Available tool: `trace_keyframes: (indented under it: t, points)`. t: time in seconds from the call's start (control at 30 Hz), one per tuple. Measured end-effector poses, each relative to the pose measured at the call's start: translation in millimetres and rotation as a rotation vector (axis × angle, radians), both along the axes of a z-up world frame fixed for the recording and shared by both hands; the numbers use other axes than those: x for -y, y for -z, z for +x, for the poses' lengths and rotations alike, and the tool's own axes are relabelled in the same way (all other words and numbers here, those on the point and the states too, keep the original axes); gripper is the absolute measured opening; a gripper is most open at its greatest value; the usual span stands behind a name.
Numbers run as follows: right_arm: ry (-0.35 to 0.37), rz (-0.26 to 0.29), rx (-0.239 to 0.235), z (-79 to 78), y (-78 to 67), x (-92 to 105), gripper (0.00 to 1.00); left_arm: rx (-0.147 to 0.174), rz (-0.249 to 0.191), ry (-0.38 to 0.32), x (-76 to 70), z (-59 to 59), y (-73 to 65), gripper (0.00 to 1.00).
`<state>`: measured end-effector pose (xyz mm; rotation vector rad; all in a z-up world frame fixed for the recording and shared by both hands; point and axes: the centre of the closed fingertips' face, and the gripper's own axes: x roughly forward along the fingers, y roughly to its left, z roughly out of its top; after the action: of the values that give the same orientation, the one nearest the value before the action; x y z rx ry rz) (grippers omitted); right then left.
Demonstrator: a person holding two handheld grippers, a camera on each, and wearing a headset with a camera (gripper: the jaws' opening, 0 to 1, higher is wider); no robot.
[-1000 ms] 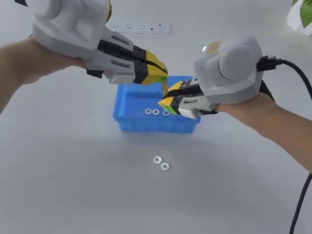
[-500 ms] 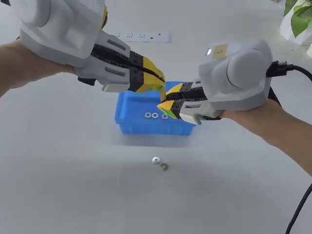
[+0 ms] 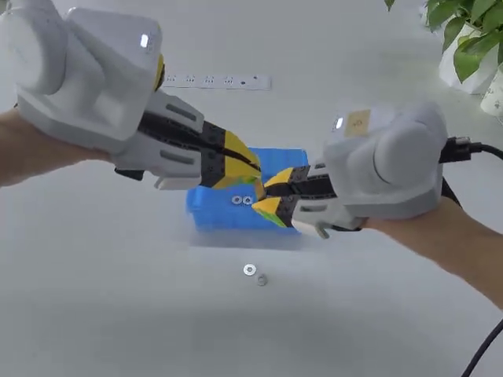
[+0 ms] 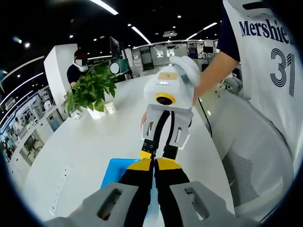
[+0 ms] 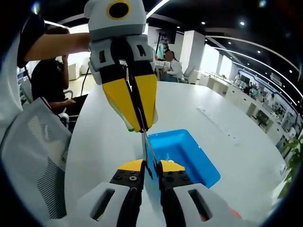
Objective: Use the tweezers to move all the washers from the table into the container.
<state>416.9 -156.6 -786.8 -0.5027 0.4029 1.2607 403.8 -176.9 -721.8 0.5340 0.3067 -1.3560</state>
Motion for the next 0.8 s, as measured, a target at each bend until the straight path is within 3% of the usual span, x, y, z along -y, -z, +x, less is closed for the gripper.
trace_keyframes:
  t: [0.17, 0.4, 0.8]
  points:
    - [-0.021, -0.016, -0.032, -19.4, 10.6, 2.9, 0.13, 0.001, 0.006, 0.014, 5.7, -24.3, 9.6, 0.05]
    - [-0.042, -0.028, -0.054, -46.0, 25.2, 2.2, 0.12, -0.040, 0.001, -0.002, 5.6, -44.3, 23.4, 0.05]
    - [-0.018, -0.016, -0.086, -60.7, 38.5, -0.1, 0.12, -0.067, -0.017, -0.049, 7.2, -57.1, 36.6, 0.05]
